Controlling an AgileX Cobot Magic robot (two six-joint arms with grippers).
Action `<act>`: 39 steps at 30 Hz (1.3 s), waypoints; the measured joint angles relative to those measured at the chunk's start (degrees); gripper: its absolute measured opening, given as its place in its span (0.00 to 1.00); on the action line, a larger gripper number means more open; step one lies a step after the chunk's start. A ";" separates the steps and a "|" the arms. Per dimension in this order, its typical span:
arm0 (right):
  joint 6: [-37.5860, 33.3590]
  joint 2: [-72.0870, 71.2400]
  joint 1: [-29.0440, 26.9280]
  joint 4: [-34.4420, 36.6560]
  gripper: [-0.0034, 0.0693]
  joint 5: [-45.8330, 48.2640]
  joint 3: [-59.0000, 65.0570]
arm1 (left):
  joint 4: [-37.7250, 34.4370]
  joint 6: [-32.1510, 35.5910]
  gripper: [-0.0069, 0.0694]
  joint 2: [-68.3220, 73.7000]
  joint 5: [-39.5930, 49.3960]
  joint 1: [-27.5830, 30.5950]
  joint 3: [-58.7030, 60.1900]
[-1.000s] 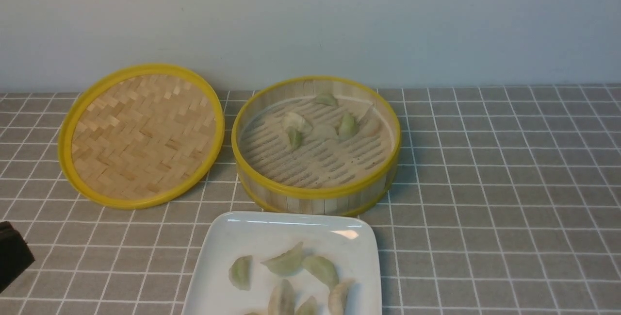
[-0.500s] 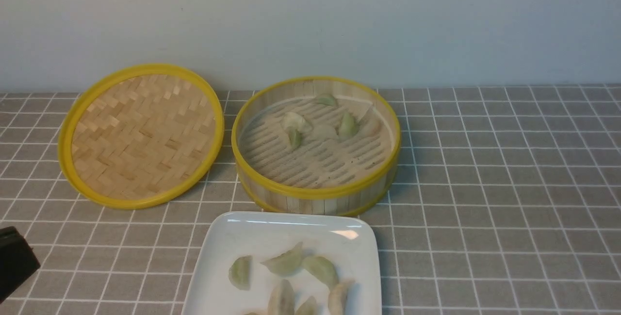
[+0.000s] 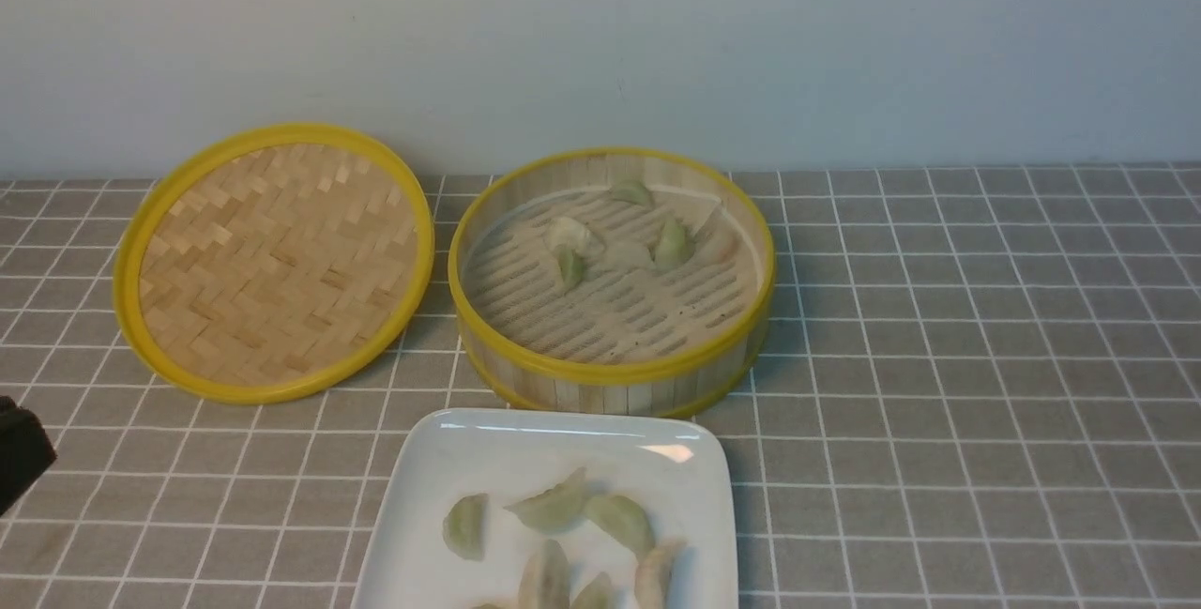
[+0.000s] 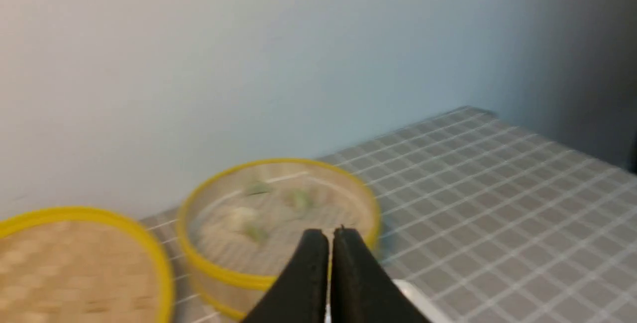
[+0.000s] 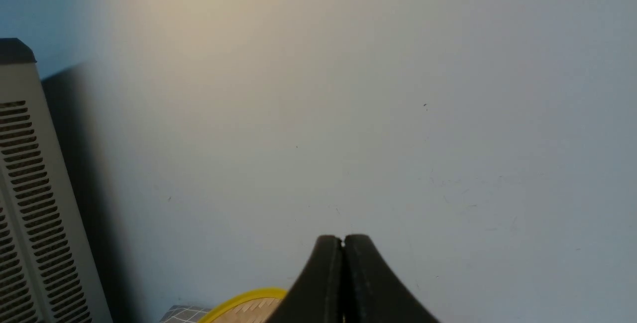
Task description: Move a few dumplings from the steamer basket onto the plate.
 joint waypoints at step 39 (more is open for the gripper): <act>0.00 0.00 0.00 0.00 0.03 0.00 0.00 | 12.66 -8.68 0.08 -13.54 -7.53 19.01 33.38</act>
